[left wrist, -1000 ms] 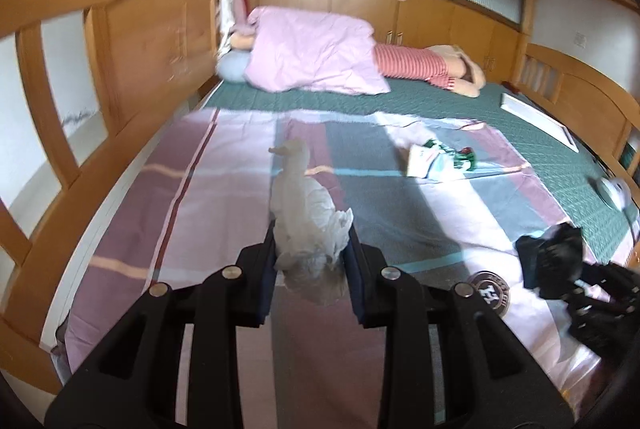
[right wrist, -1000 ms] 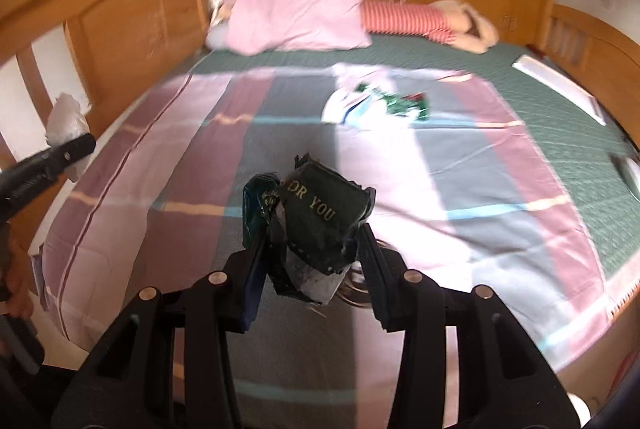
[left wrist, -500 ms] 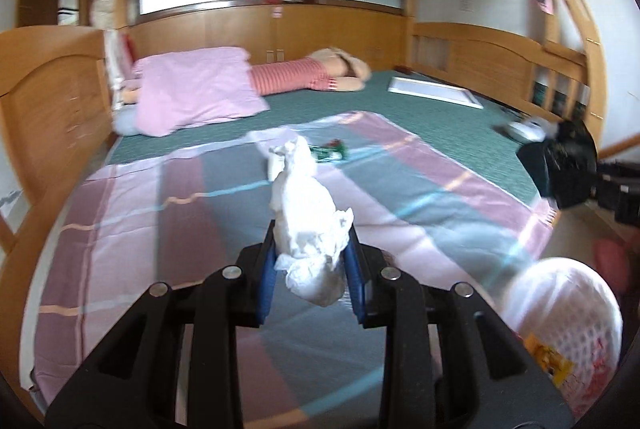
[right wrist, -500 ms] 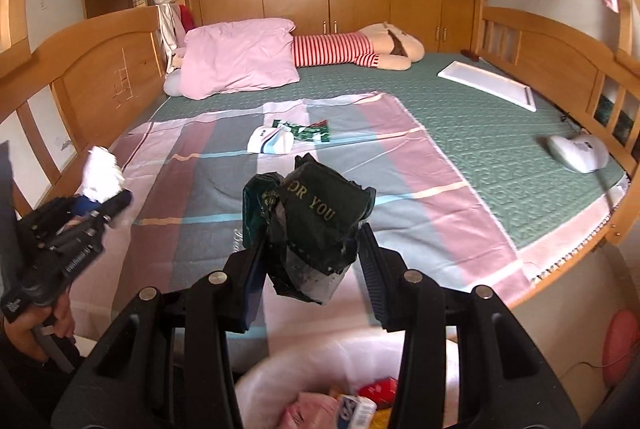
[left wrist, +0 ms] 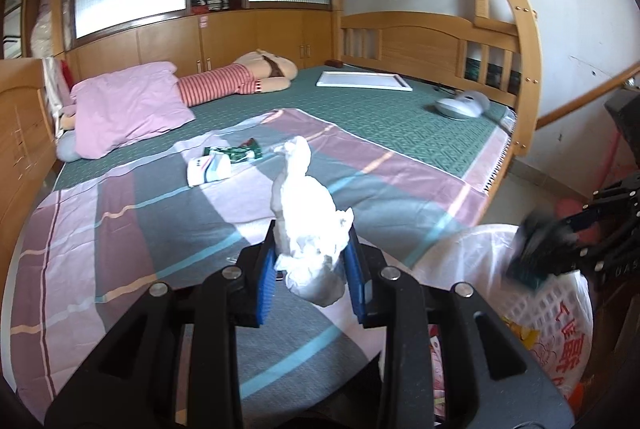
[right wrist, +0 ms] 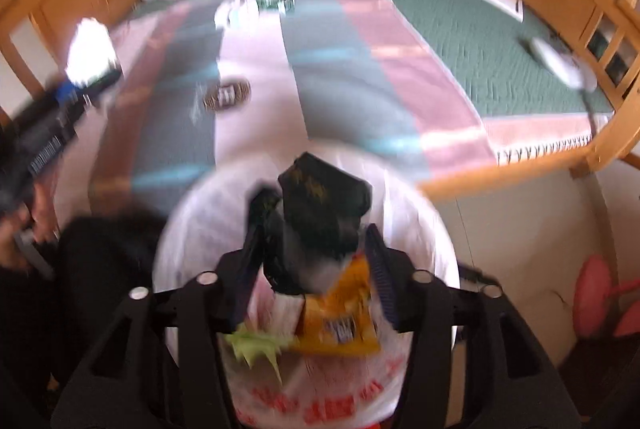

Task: Collect trash
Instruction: 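Carry the tissue and dark wrapper over the wastebasket and open both tools, then grasp the green snack wrapper with the right tool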

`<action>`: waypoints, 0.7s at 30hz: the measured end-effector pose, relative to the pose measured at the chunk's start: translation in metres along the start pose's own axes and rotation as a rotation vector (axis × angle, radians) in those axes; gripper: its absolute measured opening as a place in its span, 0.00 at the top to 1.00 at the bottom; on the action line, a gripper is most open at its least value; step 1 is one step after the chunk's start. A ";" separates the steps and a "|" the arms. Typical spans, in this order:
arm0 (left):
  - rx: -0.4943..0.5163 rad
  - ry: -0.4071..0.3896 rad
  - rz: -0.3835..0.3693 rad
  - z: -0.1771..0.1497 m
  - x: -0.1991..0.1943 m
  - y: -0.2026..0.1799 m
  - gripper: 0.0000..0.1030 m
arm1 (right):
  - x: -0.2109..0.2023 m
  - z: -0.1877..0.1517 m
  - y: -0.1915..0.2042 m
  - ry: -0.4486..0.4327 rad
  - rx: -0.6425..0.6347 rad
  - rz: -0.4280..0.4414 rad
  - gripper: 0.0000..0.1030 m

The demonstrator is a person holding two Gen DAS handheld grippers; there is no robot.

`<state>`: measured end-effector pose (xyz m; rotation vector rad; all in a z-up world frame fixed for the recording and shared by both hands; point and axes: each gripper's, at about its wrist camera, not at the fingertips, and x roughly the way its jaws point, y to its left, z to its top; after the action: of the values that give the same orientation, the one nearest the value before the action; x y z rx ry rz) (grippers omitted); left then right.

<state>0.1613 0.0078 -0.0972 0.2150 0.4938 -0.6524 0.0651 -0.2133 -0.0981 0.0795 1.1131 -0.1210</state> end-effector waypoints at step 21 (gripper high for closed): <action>0.030 0.085 -0.357 -0.016 0.009 -0.039 0.11 | -0.048 0.044 -0.027 -0.355 0.210 -0.075 0.16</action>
<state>0.1371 -0.0218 -0.1167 0.1849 0.6114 -1.0025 0.0799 -0.2428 -0.0361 0.1968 0.7465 -0.3075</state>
